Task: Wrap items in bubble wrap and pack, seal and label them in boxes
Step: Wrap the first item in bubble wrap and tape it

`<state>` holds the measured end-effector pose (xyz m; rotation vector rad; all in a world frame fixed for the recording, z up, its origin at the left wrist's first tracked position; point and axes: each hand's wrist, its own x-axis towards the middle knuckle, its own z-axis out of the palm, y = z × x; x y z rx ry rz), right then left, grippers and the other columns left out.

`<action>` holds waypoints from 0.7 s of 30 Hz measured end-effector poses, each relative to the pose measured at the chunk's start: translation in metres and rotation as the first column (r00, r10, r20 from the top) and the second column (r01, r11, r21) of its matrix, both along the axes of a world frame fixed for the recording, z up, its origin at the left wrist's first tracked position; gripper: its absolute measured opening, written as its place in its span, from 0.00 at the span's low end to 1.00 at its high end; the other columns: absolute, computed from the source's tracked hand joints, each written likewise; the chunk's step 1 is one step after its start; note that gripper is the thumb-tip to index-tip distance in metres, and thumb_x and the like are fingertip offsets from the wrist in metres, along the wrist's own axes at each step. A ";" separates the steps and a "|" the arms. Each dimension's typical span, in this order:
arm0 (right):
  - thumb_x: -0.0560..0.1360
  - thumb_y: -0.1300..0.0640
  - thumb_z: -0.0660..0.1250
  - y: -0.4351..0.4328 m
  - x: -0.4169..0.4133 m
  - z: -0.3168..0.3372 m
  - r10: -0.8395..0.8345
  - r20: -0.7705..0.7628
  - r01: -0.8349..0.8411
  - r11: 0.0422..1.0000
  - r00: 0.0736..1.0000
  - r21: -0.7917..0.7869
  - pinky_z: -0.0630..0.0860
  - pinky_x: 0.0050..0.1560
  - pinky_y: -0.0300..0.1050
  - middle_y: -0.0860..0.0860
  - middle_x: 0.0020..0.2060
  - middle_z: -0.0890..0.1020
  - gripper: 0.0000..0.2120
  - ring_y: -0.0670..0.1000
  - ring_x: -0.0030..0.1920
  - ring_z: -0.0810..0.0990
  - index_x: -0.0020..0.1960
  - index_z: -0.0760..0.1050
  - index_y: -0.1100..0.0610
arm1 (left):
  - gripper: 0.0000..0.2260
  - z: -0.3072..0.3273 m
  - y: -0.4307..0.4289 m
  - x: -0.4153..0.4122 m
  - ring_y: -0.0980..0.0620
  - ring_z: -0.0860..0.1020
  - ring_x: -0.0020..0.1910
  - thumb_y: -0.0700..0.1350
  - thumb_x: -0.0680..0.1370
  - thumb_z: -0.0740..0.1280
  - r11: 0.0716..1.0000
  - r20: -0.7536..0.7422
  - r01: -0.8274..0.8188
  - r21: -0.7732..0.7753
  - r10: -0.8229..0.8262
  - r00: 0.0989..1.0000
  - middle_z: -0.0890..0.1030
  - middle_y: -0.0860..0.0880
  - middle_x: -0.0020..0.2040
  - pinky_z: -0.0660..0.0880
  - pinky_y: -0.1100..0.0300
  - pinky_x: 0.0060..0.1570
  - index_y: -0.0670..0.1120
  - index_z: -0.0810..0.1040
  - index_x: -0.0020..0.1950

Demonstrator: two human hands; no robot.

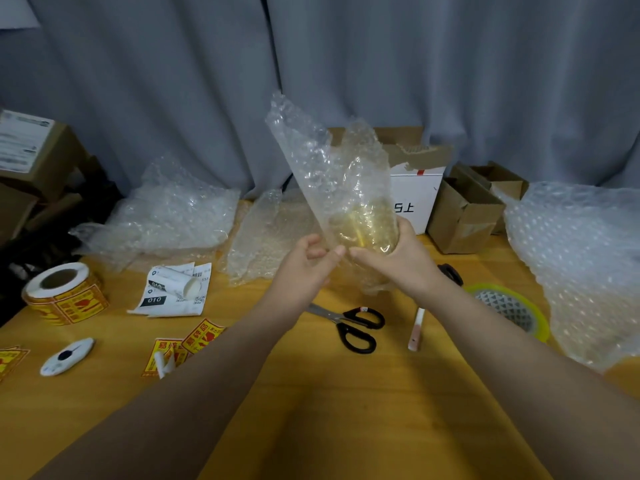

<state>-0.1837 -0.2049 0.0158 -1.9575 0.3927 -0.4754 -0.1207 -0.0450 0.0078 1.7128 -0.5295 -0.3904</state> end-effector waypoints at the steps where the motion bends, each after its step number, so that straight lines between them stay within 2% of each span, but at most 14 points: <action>1: 0.65 0.46 0.78 0.005 -0.001 0.002 0.028 0.018 -0.029 0.998 0.999 0.056 0.79 0.44 0.38 0.44 0.56 0.77 0.42 0.43 0.52 0.79 0.70 0.59 0.51 | 0.28 0.004 -0.004 -0.002 0.54 0.78 0.57 0.57 0.75 0.67 0.999 -0.029 0.006 -0.042 -0.007 1.000 0.76 0.51 0.61 0.76 0.55 0.58 0.48 0.65 0.71; 3: 0.66 0.48 0.77 0.017 -0.003 0.004 0.057 0.034 -0.060 0.995 0.998 0.082 0.78 0.38 0.34 0.42 0.52 0.77 0.37 0.39 0.46 0.80 0.68 0.60 0.49 | 0.26 0.011 -0.010 -0.007 0.55 0.79 0.53 0.59 0.74 0.67 0.996 -0.025 -0.031 -0.079 0.029 0.999 0.79 0.52 0.56 0.78 0.59 0.51 0.47 0.69 0.67; 5: 0.67 0.48 0.77 0.025 -0.002 0.002 0.041 0.038 -0.042 0.999 0.998 0.030 0.77 0.40 0.32 0.39 0.50 0.77 0.37 0.37 0.46 0.79 0.67 0.59 0.48 | 0.25 0.015 -0.013 -0.004 0.56 0.79 0.52 0.61 0.74 0.65 0.993 0.048 -0.103 -0.056 0.106 0.993 0.80 0.53 0.55 0.77 0.61 0.48 0.47 0.71 0.64; 8: 0.66 0.46 0.76 0.031 0.000 0.002 0.022 0.042 -0.021 1.000 0.999 -0.016 0.77 0.42 0.32 0.42 0.52 0.77 0.38 0.39 0.48 0.78 0.68 0.58 0.49 | 0.31 0.021 -0.012 0.000 0.56 0.78 0.54 0.69 0.72 0.60 0.996 0.167 -0.079 -0.040 0.085 0.982 0.79 0.52 0.56 0.77 0.54 0.55 0.48 0.70 0.64; 9: 0.66 0.45 0.76 0.032 0.000 0.003 0.024 0.042 -0.023 0.999 0.999 -0.022 0.76 0.41 0.32 0.42 0.53 0.77 0.38 0.39 0.48 0.78 0.68 0.58 0.49 | 0.32 0.021 -0.013 0.002 0.56 0.77 0.55 0.70 0.72 0.58 0.996 0.212 -0.079 -0.033 0.084 0.974 0.78 0.51 0.58 0.76 0.54 0.56 0.48 0.69 0.65; 11: 0.66 0.44 0.76 0.035 0.001 0.005 0.023 0.047 -0.022 0.999 0.999 -0.032 0.77 0.43 0.34 0.43 0.53 0.77 0.39 0.40 0.49 0.78 0.68 0.58 0.51 | 0.27 0.024 -0.014 0.002 0.58 0.72 0.56 0.64 0.77 0.56 0.994 0.317 -0.101 -0.032 0.106 0.942 0.72 0.49 0.60 0.70 0.61 0.57 0.45 0.67 0.66; 14: 0.60 0.37 0.75 0.041 0.004 0.005 -0.015 0.077 0.024 0.993 0.997 -0.118 0.78 0.55 0.46 0.47 0.57 0.75 0.43 0.46 0.57 0.76 0.68 0.62 0.52 | 0.18 0.029 -0.010 -0.001 0.63 0.65 0.49 0.53 0.82 0.53 0.989 0.413 -0.130 -0.064 0.145 0.899 0.65 0.46 0.60 0.63 0.67 0.57 0.40 0.67 0.63; 16: 0.58 0.36 0.75 0.043 0.005 0.005 -0.009 0.112 0.026 0.988 0.994 -0.152 0.74 0.62 0.51 0.48 0.61 0.72 0.47 0.47 0.63 0.72 0.70 0.61 0.50 | 0.15 0.032 -0.006 -0.004 0.68 0.66 0.46 0.51 0.83 0.52 0.985 0.400 -0.124 -0.124 0.164 0.902 0.68 0.50 0.57 0.62 0.72 0.55 0.43 0.69 0.60; 18: 0.61 0.40 0.77 0.045 0.003 0.007 0.047 0.136 -0.023 0.985 0.990 -0.173 0.66 0.69 0.46 0.48 0.69 0.65 0.52 0.44 0.70 0.64 0.75 0.52 0.47 | 0.14 0.037 -0.002 -0.006 0.77 0.64 0.51 0.53 0.83 0.50 0.981 0.309 -0.127 -0.146 0.167 0.936 0.67 0.62 0.57 0.58 0.78 0.55 0.52 0.69 0.63; 20: 0.64 0.46 0.78 0.044 -0.001 0.008 0.092 0.113 -0.067 0.976 0.989 -0.207 0.59 0.68 0.37 0.46 0.72 0.59 0.54 0.40 0.69 0.58 0.77 0.44 0.45 | 0.18 0.042 0.001 -0.005 0.71 0.64 0.60 0.54 0.83 0.50 0.985 0.178 -0.103 -0.138 0.127 0.976 0.67 0.63 0.62 0.57 0.72 0.62 0.52 0.69 0.70; 21: 0.65 0.48 0.78 0.043 -0.003 0.008 0.097 0.103 -0.073 0.973 0.990 -0.218 0.58 0.65 0.34 0.45 0.69 0.59 0.54 0.39 0.67 0.58 0.77 0.43 0.44 | 0.18 0.045 0.002 -0.002 0.65 0.68 0.61 0.54 0.82 0.53 0.988 0.117 -0.086 -0.126 0.100 0.988 0.72 0.60 0.63 0.62 0.65 0.65 0.50 0.73 0.67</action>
